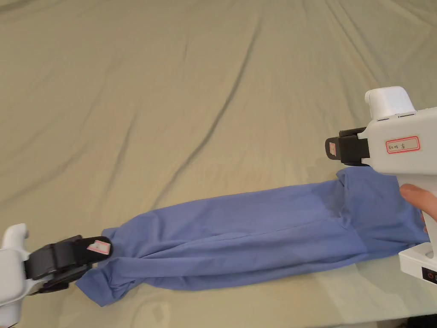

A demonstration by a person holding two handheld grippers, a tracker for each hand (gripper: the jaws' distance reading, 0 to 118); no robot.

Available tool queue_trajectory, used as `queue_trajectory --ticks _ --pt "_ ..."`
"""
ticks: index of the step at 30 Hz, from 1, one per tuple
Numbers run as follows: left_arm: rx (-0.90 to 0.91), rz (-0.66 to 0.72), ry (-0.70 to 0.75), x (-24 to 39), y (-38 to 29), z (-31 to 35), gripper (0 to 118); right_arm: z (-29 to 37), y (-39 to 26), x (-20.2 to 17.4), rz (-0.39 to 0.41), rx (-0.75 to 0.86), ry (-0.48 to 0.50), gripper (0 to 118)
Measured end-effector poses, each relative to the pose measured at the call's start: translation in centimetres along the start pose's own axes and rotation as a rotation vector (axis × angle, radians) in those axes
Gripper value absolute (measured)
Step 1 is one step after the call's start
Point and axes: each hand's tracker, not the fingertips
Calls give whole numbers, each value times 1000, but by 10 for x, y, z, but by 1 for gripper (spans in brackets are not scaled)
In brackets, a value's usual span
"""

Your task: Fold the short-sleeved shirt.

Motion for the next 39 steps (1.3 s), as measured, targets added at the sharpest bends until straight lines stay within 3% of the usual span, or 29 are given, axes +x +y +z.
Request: queue_trajectory --ticks 3,4,5,6,7,8,9,11,18,23,27,31,33,36,39 --pt "-95 21 37 -5 -6 -51 108 -2 2 -4 -12 -4 26 2" --pt "-2 -46 19 6 -8 -48 108 -2 2 -4 -15 -2 33 2" --pt "44 -68 -49 13 -8 -43 81 -2 3 -4 -17 -1 38 2" --pt "38 -61 -87 18 -9 -45 25 -3 4 -4 -21 0 43 2" --pt "4 -54 -86 17 -9 -50 20 -4 6 -4 -21 -2 47 2" --pt "-14 -31 -93 17 -9 -58 20 -6 6 -3 -20 -4 47 2" --pt "-23 -3 -9 20 -11 -62 20 -7 6 -2 -20 -7 46 2" --pt "-40 -55 -4 28 -12 -65 20 -7 6 1 -22 -11 46 2" --pt "114 32 103 15 4 8 20 -8 2 18 -32 -16 31 2" --pt "180 -19 429 41 16 51 20 -12 1 30 -43 -12 46 2" --pt "101 -218 725 118 18 18 20 -15 0 39 -55 -10 56 2" --pt "-28 -524 987 181 8 -56 20 -7 -3 48 -69 5 70 2" --pt "-79 -610 977 198 0 -91 20 -2 -4 54 -70 13 61 2" --pt "-178 -556 725 206 -4 -136 20 7 -8 67 -93 29 56 2" --pt "-238 -565 668 210 -13 -174 21 14 -14 78 -116 40 48 2"
